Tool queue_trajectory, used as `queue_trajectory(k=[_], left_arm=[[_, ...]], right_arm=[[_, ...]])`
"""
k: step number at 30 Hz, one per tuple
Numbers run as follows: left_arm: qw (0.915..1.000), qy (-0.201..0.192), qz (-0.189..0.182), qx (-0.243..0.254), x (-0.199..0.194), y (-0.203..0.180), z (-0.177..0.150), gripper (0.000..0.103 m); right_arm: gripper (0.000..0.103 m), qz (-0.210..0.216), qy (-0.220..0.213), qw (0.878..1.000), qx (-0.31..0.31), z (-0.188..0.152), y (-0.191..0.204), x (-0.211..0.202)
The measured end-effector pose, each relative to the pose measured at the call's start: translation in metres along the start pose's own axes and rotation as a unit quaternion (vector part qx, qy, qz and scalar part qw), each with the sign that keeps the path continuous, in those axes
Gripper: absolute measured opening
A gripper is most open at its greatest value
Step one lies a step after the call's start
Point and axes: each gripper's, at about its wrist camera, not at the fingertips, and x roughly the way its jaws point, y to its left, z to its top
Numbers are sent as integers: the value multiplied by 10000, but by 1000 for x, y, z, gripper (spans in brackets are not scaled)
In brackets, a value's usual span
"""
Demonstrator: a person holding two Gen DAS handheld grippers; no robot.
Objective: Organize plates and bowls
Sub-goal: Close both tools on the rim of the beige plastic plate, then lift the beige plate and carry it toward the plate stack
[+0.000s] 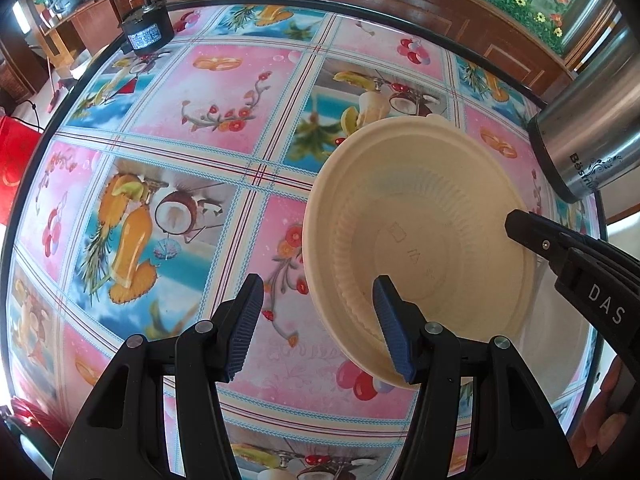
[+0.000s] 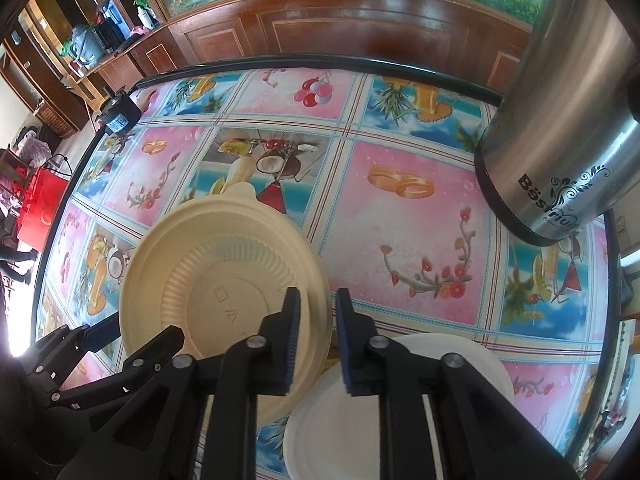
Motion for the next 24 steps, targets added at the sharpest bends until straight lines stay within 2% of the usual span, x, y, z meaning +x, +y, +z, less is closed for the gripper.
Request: queue_trajectory(k=[3,5,12,24], left_arm=[[10000,-15,-49,-1,1,1,1,57],[10000,-30,-41,-27,1,2,1,44],[9999,-23,-70,85,-2,3,-3,26],[9998,-8,-144,101,-17,20,-34,25]], right_arm=[[10,28,-16,10000,43,-1,-1,0],[10,58,-33,10000,69,-2,-1,-1],[9,168,-15,9998,116,-8,3,-3],[9,293,-50,9994,170,-38,20,-16]])
